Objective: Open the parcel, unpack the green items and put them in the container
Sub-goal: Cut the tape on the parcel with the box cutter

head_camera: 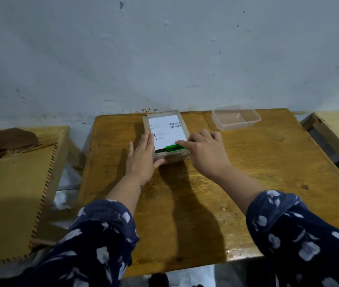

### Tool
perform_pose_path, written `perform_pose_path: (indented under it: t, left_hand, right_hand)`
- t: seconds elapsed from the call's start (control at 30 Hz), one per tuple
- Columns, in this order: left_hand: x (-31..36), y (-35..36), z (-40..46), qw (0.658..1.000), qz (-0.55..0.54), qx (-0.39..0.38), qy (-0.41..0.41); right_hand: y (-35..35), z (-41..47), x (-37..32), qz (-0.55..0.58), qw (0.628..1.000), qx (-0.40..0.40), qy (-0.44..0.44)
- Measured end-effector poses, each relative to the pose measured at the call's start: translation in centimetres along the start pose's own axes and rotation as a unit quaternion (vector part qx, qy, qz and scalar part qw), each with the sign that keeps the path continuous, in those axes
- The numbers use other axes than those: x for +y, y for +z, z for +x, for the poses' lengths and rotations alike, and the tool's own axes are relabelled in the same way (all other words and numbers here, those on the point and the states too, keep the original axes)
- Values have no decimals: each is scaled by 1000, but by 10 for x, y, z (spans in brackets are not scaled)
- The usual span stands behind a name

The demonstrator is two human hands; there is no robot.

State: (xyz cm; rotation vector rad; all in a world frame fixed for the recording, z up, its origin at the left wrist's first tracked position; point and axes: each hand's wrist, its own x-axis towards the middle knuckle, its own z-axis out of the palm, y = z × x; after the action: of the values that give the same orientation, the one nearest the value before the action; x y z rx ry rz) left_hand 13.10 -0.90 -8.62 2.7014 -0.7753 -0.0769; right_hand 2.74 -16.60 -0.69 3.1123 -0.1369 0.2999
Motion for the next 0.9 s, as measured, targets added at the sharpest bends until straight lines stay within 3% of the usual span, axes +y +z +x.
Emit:
perform_pose_path:
  t: [0.9]
  left_hand:
    - [-6, -12, 1, 998, 47, -31, 31]
  right_hand:
    - [-20, 22, -8, -101, 988, -59, -96]
